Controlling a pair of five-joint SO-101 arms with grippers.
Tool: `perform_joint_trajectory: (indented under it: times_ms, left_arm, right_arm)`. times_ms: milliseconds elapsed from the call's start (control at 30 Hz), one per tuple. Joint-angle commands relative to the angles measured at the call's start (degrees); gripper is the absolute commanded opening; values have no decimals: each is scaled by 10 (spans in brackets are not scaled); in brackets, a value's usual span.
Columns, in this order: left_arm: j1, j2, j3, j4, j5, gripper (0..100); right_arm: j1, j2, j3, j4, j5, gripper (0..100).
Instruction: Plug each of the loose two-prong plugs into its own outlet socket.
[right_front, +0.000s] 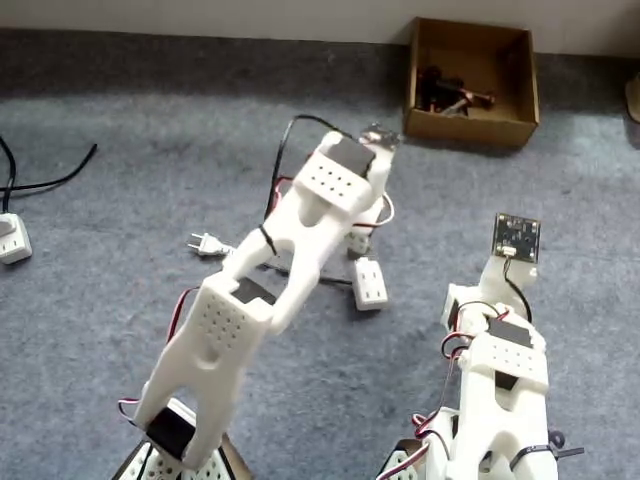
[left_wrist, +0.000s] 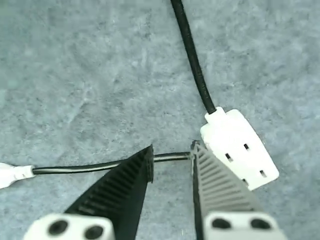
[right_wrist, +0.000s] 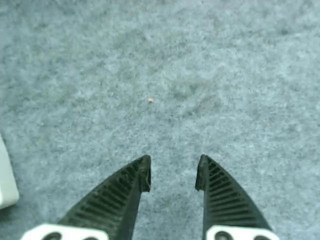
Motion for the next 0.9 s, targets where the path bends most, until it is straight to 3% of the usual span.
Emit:
perform_joint_trajectory:
  times_ms: [0, 433, 533, 700, 867]
  left_arm:
    - [-18, -66, -2, 2, -47, 126]
    - [-93, -160, -3, 2, -51, 126]
    - [-104, -191, 0, 2, -88, 126]
    - [-124, -255, 68, 2, -98, 123]
    - [-145, -342, 150, 2, -98, 40]
  right_arm:
    - [-4, -11, -1, -11, 7, 152]
    - [-4, -11, -1, -11, 7, 152]
    - [-4, -11, 6, -12, 7, 152]
    - [-4, -11, 8, -12, 7, 152]
    - [-4, -11, 8, -12, 7, 152]
